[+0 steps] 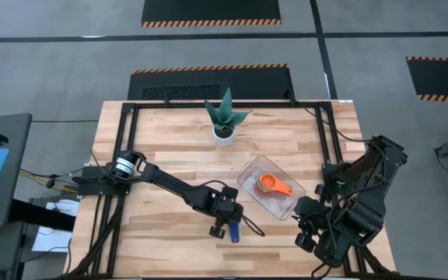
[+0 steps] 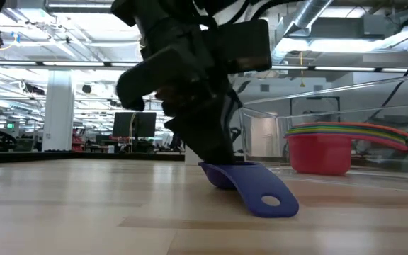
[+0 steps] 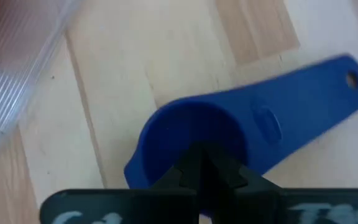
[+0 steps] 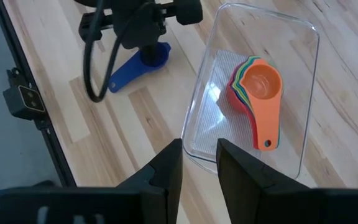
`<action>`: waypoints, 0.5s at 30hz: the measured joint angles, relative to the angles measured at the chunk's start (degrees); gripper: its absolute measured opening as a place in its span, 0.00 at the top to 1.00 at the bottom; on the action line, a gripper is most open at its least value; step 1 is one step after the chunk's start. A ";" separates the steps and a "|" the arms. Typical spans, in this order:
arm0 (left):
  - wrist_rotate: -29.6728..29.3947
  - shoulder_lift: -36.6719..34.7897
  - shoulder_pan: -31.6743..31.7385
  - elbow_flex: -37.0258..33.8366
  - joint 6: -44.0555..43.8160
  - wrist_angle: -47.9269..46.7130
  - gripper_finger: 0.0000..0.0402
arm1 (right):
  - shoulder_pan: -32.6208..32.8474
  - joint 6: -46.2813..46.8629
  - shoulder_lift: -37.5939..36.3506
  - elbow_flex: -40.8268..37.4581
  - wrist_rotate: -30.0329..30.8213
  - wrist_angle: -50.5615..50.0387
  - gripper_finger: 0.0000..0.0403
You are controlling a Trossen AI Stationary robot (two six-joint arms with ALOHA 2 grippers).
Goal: Nest measuring cups in basket
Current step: Stack the violet measuring cup on top of the orange measuring cup
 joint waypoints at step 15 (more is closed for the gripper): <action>-1.36 0.01 -0.04 0.02 -21.37 -2.94 1.00 | 0.00 -0.09 0.00 0.00 0.01 -0.01 0.70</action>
